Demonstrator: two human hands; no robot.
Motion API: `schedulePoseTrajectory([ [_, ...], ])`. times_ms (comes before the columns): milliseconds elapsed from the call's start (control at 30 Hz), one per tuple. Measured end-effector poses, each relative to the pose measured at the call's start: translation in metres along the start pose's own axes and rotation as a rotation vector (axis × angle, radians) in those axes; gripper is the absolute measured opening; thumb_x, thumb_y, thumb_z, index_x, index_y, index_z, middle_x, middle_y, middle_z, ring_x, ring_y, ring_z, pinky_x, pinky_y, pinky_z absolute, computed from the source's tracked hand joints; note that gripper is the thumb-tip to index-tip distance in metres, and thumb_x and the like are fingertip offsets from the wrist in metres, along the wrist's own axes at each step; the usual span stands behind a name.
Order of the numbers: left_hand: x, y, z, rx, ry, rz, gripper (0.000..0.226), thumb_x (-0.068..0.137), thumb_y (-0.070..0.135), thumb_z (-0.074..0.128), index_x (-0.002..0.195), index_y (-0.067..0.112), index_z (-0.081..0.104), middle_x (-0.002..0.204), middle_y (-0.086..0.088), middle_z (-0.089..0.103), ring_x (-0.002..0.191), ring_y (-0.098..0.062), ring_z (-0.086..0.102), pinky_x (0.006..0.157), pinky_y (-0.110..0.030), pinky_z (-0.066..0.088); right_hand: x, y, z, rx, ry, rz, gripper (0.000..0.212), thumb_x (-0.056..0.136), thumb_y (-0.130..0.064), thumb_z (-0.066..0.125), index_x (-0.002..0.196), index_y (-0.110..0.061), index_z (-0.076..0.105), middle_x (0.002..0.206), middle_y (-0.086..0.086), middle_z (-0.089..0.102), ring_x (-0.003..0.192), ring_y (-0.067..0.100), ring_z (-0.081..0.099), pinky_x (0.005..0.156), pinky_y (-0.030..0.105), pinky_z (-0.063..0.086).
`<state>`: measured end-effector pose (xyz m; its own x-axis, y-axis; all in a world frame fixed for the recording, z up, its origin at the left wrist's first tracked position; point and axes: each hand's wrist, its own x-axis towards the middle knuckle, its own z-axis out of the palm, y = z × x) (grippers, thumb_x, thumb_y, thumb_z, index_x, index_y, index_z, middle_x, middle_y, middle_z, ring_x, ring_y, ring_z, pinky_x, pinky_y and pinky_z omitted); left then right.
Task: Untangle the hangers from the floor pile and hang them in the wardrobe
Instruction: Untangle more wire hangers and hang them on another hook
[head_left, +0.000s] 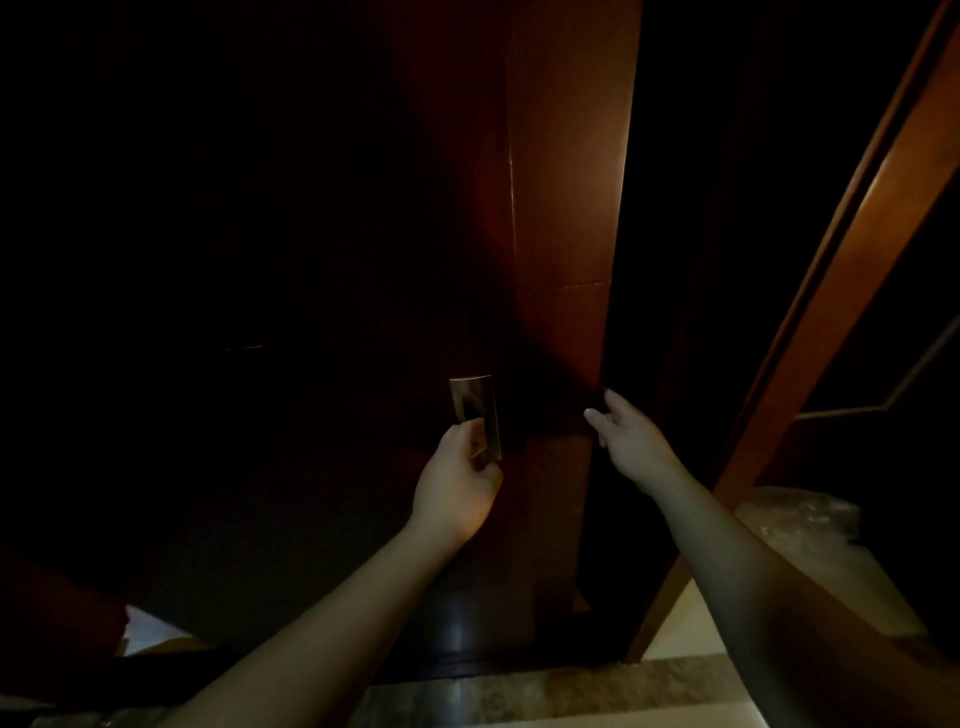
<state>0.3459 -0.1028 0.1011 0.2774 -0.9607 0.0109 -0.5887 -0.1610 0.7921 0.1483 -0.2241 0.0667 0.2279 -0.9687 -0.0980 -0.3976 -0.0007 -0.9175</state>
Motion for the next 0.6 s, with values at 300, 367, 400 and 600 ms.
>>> schedulePoseTrajectory([
  [300,0.003,0.023,0.02,-0.046,-0.12,0.042,0.061,0.093,0.007,0.058,0.147,0.026,0.036,0.137,0.012,0.046,0.117,0.001,0.045,0.084,-0.011,0.039,-0.001,0.01,-0.027,0.036,0.083,0.051,0.046,0.102,-0.033,0.046,0.146,-0.022,0.042,0.093,-0.016,0.057,0.077,-0.001,0.053,0.069,0.016,0.039],
  [367,0.003,0.028,0.023,-0.043,-0.146,0.06,0.062,0.093,0.007,0.058,0.148,0.026,0.035,0.138,0.012,0.045,0.12,0.0,0.046,0.088,-0.013,0.04,-0.003,0.011,-0.033,0.087,0.102,0.075,0.05,0.102,-0.032,0.047,0.15,-0.022,0.035,0.117,-0.012,0.052,0.089,0.002,0.054,0.081,0.02,0.041],
  [400,0.004,0.03,0.025,-0.043,-0.163,0.069,0.062,0.093,0.007,0.058,0.148,0.026,0.034,0.139,0.012,0.044,0.12,0.001,0.044,0.087,-0.01,0.039,-0.006,0.009,-0.035,0.111,0.124,0.092,0.051,0.103,-0.031,0.047,0.151,-0.023,0.032,0.125,-0.011,0.048,0.098,0.006,0.053,0.087,0.023,0.04],
  [600,0.01,0.043,0.032,-0.064,-0.309,0.089,0.069,0.093,0.009,0.057,0.152,0.031,0.027,0.144,0.011,0.037,0.108,0.0,0.048,0.086,-0.025,0.055,-0.019,0.019,-0.019,0.228,0.535,0.169,0.051,0.099,-0.032,0.053,0.147,-0.028,0.037,0.146,-0.005,0.045,0.126,0.018,0.051,0.094,0.031,0.044],
])
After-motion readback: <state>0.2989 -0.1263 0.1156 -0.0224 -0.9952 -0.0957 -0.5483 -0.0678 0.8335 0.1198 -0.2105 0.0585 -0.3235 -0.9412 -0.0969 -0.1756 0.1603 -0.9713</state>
